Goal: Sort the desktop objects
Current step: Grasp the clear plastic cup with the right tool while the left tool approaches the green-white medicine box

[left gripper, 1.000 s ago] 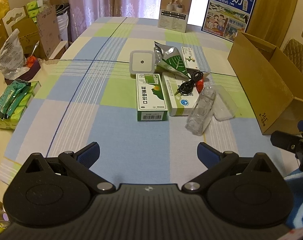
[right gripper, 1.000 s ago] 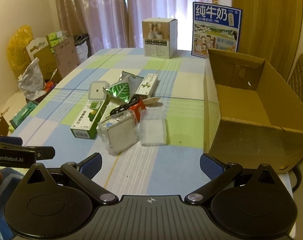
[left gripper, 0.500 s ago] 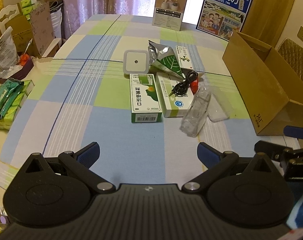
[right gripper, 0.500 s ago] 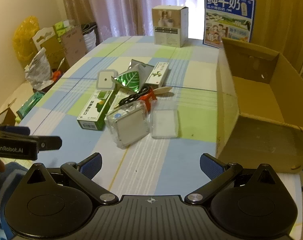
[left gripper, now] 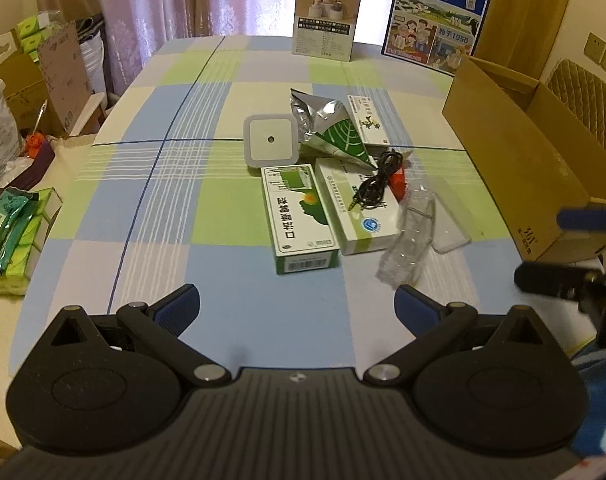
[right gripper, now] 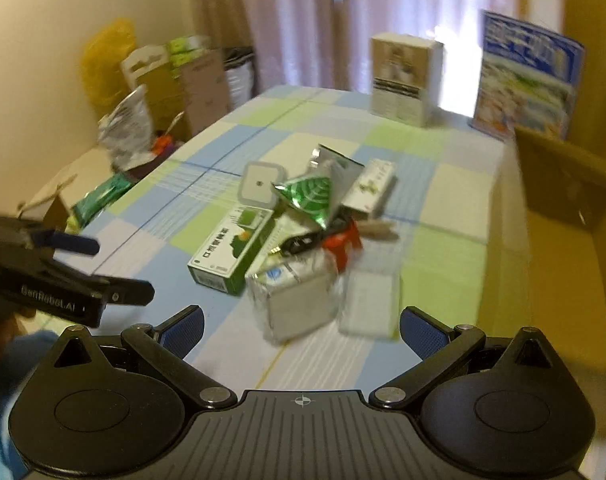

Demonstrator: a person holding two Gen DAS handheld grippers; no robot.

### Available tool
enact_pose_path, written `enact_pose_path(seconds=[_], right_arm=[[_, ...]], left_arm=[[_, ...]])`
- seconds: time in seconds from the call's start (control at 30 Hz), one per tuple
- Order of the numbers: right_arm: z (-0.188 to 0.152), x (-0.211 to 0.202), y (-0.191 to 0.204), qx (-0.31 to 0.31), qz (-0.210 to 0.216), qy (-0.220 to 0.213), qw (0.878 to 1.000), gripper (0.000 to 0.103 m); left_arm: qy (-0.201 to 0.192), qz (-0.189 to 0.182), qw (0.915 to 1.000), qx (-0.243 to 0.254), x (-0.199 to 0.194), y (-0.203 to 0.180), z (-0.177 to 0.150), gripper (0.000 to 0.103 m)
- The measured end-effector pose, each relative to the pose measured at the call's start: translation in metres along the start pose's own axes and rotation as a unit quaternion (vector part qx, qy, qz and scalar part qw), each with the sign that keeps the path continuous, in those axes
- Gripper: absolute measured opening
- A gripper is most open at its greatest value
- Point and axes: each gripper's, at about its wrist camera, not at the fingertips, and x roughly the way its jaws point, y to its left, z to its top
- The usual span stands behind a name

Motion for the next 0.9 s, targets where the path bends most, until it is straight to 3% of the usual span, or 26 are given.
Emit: enact_pose_path(seconds=[0.13, 0.3, 0.57, 0.7, 0.9], right_arm=[[0.004, 0.028, 0.003, -0.07, 0.02, 0.023, 0.997, 0.101], [-0.001, 0.057, 0.001, -0.122, 0.022, 0.019, 0.992, 0.101], [-0.005, 0.097, -0.007, -0.12, 0.051, 0.021, 0.991, 0.101], [-0.004, 0.111, -0.013, -0.109, 0.058, 0.015, 0.992, 0.101], [-0.009, 0.121, -0.012, -0.114, 0.077, 0.022, 0.99, 0.101]], left_arm=[[-0.001, -0.006, 0.9999, 0.01, 0.011, 0.011, 0.006, 0.102], [-0.011, -0.012, 0.9985, 0.052, 0.025, 0.014, 0.013, 0.102], [-0.008, -0.047, 0.9964, 0.07, 0.051, 0.018, 0.024, 0.102], [0.003, -0.047, 0.9957, 0.08, 0.065, 0.019, 0.026, 0.102], [0.0, -0.059, 0.9963, 0.062, 0.076, 0.025, 0.03, 0.102]])
